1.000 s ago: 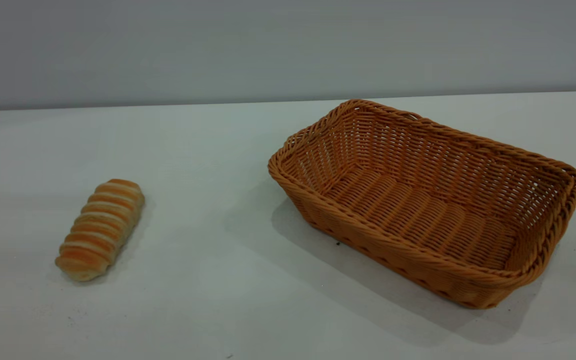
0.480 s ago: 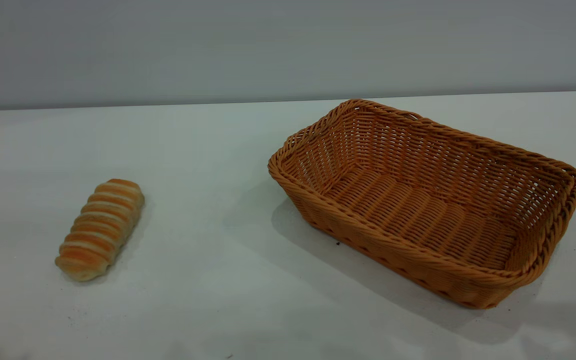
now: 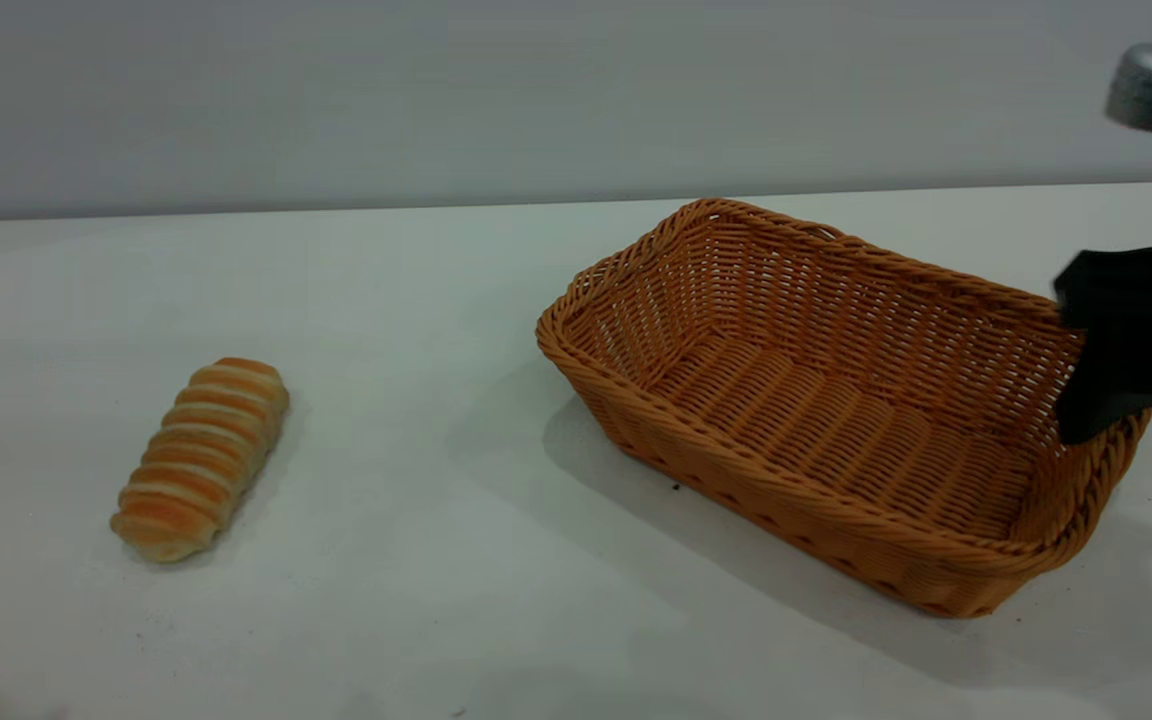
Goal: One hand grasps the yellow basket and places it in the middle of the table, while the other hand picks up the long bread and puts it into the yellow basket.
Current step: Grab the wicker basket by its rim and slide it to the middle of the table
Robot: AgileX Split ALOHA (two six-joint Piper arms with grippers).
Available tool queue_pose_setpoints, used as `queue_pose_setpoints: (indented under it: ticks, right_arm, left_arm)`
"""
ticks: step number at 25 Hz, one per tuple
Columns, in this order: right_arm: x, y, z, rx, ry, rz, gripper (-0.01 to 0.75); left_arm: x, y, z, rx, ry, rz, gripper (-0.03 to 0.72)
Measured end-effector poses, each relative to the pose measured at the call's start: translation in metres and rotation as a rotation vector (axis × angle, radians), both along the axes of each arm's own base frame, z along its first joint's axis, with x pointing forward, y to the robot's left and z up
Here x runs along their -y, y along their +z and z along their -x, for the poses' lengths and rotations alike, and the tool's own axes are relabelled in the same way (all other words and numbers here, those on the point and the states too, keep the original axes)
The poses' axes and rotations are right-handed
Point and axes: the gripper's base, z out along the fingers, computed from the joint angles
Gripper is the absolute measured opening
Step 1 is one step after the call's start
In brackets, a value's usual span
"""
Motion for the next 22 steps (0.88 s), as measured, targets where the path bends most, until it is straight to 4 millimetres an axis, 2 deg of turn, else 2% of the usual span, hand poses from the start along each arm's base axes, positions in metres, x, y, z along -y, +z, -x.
queue_pose_setpoints:
  ticks: [7,13,17,19,22]
  right_arm:
    - [-0.002,-0.022,-0.019,-0.036,-0.010,0.015,0.520]
    - [0.014,-0.034,-0.026,-0.051,-0.069,0.023,0.520]
    - [0.016,-0.039,-0.029,-0.048,-0.078,0.028,0.516]
    - [0.015,-0.043,-0.031,-0.055,-0.079,0.030,0.491]
    - [0.016,-0.052,-0.033,-0.068,-0.081,0.035,0.399]
  left_arm:
    - [0.000,0.000,0.000,0.000,0.000,0.000,0.540]
    - [0.000,0.000,0.000,0.002,-0.009,-0.009,0.540]
    - [0.000,0.000,0.000,0.002,-0.013,-0.013,0.540]
    - [0.000,0.000,0.000,0.003,-0.014,-0.014,0.540]
    - [0.000,0.000,0.000,0.003,-0.014,-0.014,0.540]
